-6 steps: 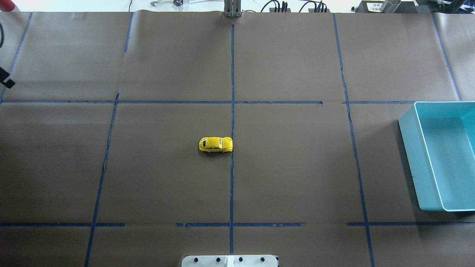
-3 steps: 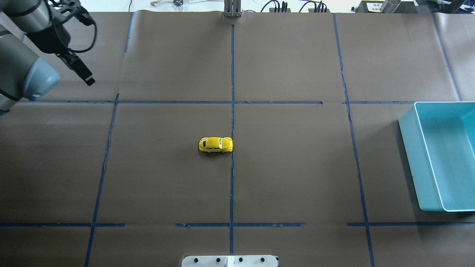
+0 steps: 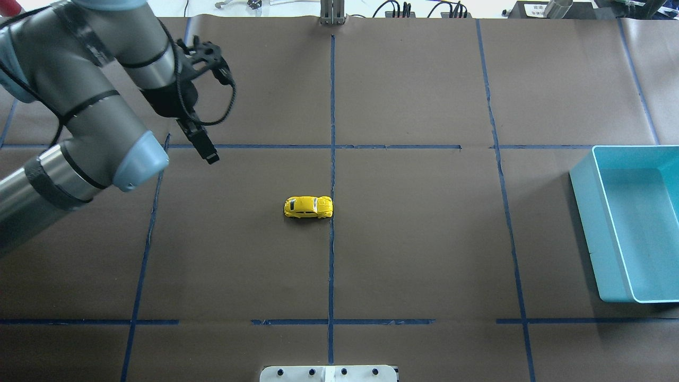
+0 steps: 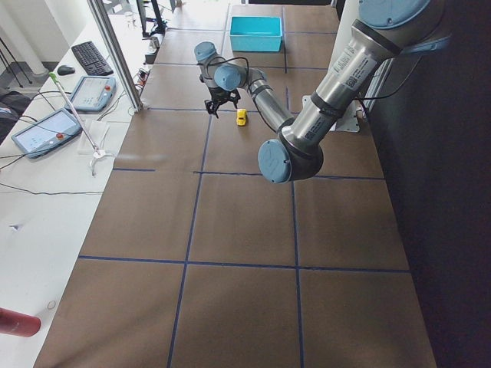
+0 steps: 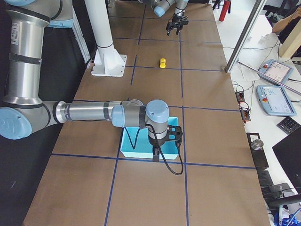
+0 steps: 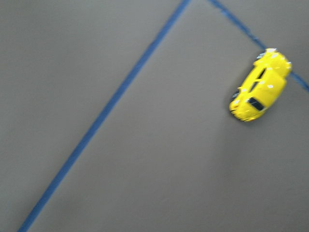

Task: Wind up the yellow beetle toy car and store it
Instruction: 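Swing the left gripper over the yellow beetle toy car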

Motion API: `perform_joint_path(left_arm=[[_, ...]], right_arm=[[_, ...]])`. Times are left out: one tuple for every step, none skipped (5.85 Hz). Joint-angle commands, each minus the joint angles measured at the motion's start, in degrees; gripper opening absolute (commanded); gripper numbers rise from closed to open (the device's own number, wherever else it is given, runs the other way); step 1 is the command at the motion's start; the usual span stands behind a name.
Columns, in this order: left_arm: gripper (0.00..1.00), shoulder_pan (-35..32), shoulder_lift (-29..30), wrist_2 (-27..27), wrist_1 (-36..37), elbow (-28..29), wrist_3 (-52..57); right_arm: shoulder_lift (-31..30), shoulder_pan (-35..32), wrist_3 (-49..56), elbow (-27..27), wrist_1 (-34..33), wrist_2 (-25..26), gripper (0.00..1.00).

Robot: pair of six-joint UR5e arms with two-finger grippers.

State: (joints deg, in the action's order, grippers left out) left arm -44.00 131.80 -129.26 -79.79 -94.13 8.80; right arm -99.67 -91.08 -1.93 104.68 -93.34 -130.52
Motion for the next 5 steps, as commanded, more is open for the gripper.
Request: perform_joint_path(left_arm=[[1.0,5.8,9.7,6.6,0.0,6.9,0.3],[1.0,8.6,12.8,10.5,0.0,9.3,0.9],[1.0,11.6,15.1,16.3,0.6,12.3,8.5],[1.0,11.7,16.9,16.9,0.8,15.4,16.9],[1.0,12.8,17.4,18.4,0.9,15.7,19.0]], right_arm=[[0.0,0.0,0.0,-0.1,0.0,0.0,1.0],[0.0,0.0,0.0,-0.1,0.0,-0.1,1.0],[0.0,-0.1,0.0,-0.1,0.0,0.0,1.0],[-0.1,0.0,0.0,-0.1,0.0,-0.1,1.0],[-0.1,0.0,0.0,-0.1,0.0,0.0,1.0]])
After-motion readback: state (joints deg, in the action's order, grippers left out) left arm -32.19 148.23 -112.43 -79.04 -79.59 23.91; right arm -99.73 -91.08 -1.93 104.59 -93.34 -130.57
